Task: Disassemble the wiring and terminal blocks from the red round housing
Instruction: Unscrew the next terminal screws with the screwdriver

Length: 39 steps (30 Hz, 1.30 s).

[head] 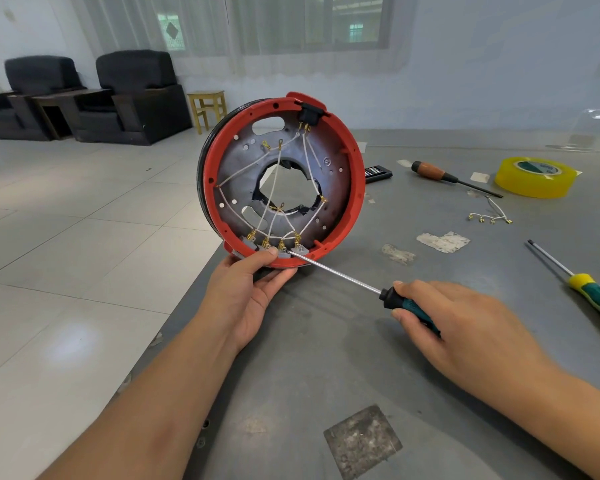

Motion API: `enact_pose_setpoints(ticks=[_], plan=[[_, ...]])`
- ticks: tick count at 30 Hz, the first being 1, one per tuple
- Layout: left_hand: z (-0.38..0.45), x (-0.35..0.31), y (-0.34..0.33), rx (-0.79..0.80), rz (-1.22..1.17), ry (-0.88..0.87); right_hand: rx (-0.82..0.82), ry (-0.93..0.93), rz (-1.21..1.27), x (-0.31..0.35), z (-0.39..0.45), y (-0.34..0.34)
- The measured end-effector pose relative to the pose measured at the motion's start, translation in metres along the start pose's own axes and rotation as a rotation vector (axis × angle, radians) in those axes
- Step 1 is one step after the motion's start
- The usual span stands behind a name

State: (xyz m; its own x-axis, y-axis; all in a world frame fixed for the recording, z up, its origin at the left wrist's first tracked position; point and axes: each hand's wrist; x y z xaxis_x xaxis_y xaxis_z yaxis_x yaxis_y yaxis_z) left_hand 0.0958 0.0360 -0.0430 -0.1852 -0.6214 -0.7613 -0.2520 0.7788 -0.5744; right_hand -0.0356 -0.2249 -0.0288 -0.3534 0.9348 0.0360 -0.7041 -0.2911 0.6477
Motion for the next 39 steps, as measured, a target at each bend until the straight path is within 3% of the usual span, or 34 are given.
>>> enact_pose_setpoints(ticks=[9,29,39], plan=[[0.0,0.002,-0.003,-0.04,-0.034,0.008,-0.001,0.01,-0.045,0.011,0.001,0.003],[-0.002,0.0,0.001,0.036,0.056,0.006,0.063,-0.107,-0.043,0.001,0.021,0.029],[-0.006,0.002,-0.004,0.047,0.101,-0.033,0.222,-0.313,0.064,0.013,0.027,0.034]])
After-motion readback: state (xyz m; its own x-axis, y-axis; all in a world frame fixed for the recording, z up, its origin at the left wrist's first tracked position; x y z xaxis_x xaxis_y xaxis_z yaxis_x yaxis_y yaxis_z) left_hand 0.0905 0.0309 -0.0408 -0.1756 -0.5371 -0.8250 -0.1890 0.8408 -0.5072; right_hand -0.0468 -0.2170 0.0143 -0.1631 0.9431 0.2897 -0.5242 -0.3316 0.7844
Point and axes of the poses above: each hand's wrist, its own z-axis towards the middle knuckle, its own y-axis out of the back of the hand, x = y × z, and after that the axes turned 15 degrees about -x, right-handed
